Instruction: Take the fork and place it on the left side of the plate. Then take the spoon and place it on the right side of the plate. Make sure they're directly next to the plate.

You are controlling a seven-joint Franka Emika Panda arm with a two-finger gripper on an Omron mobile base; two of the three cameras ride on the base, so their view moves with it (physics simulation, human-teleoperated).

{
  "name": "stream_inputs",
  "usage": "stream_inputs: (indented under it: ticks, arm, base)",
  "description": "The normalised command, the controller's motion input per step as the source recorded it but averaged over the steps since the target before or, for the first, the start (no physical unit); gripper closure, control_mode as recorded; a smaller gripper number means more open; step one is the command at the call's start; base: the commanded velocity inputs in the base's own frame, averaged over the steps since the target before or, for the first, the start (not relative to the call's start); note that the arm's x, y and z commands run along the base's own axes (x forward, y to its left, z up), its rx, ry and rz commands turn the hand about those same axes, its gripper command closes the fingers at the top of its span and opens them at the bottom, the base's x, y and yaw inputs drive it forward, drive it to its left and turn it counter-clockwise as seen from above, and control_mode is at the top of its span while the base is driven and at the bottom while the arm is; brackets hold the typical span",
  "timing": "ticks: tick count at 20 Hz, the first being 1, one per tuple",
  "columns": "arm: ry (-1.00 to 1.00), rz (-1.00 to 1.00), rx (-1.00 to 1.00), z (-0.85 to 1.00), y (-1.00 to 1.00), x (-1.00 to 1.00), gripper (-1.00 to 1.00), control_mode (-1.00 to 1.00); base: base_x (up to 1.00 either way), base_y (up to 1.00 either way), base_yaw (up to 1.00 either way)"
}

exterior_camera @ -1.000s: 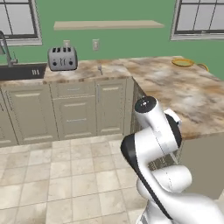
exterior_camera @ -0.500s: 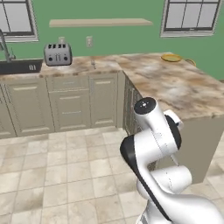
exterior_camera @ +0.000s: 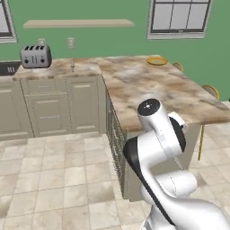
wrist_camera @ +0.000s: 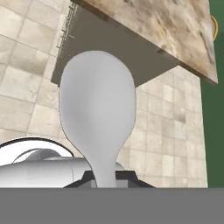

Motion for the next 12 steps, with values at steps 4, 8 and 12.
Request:
stream_inputs:
  ticks: [4,8,12]
  arm:
    - [0.0,0.0,0.0,0.0,0.0,0.0,1.0,1.0]
    - [0.0,0.0,0.0,0.0,0.0,0.0,1.0,1.0]
    - [0.0,0.0,0.0,0.0,0.0,0.0,1.0,1.0]
  base:
    - [0.19,-1.0,0.07]
    - [0.4,-1.0,0.12]
    - [0.5,-1.0,0.17]
